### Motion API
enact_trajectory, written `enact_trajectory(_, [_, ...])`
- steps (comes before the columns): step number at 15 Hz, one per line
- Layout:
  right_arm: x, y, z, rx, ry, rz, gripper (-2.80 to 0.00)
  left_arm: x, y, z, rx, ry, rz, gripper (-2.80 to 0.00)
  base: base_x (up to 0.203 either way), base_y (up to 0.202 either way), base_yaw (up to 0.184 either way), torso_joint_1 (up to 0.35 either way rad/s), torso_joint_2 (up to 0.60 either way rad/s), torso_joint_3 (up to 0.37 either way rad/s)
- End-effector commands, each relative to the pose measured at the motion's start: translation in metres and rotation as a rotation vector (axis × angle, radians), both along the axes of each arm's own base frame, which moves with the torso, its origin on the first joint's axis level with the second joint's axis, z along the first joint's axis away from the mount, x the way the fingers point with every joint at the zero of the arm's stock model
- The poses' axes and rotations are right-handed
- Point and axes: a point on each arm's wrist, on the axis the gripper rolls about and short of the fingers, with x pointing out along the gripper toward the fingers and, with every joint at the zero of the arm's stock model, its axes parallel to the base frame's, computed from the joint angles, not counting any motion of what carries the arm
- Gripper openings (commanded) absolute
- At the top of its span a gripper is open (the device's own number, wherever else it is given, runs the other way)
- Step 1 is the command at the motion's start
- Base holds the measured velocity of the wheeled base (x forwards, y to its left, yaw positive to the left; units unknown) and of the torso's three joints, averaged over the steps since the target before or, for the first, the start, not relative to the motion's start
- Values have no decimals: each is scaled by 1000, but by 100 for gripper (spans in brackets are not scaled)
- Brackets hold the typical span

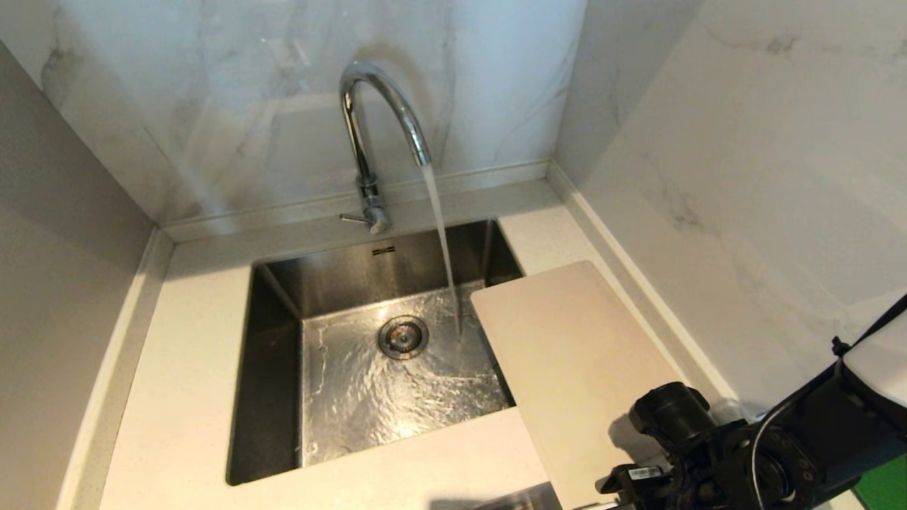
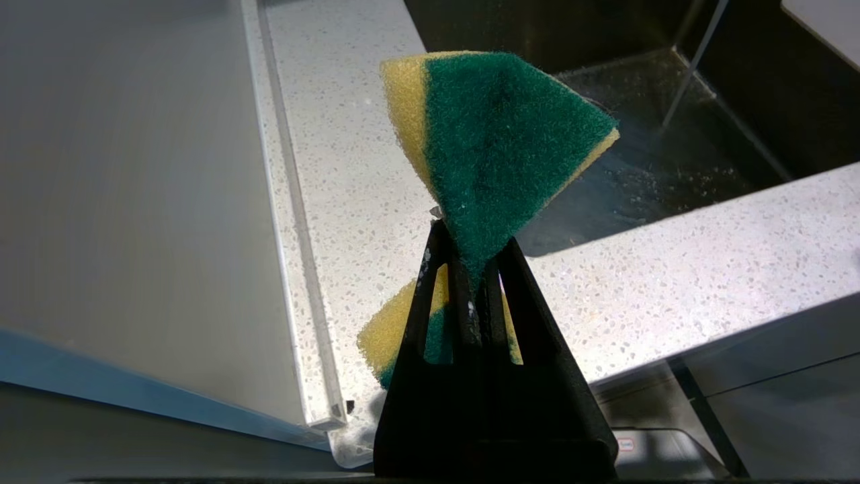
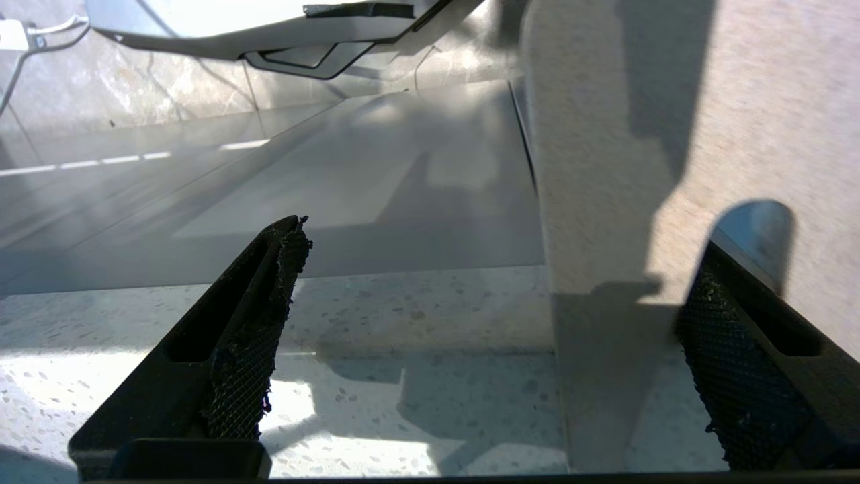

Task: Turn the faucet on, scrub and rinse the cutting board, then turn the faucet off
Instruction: Pick up the cutting board

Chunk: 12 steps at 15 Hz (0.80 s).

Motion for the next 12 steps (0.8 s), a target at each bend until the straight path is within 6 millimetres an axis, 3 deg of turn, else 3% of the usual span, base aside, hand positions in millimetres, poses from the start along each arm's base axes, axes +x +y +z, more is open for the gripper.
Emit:
enact_trajectory(1, [0, 5, -5, -12, 17, 28, 0, 0, 0, 0, 0, 0, 0, -280, 0, 0, 0, 0, 0, 0])
enact_trajectory(9, [13, 14, -12, -101, -50, 16, 0, 0, 0, 0, 0, 1, 0, -280, 0, 0, 0, 0, 0, 0])
enact_trajectory(12, [8, 14, -16, -105, -77, 18, 0, 0, 0, 0, 0, 0, 0, -280, 0, 0, 0, 0, 0, 0])
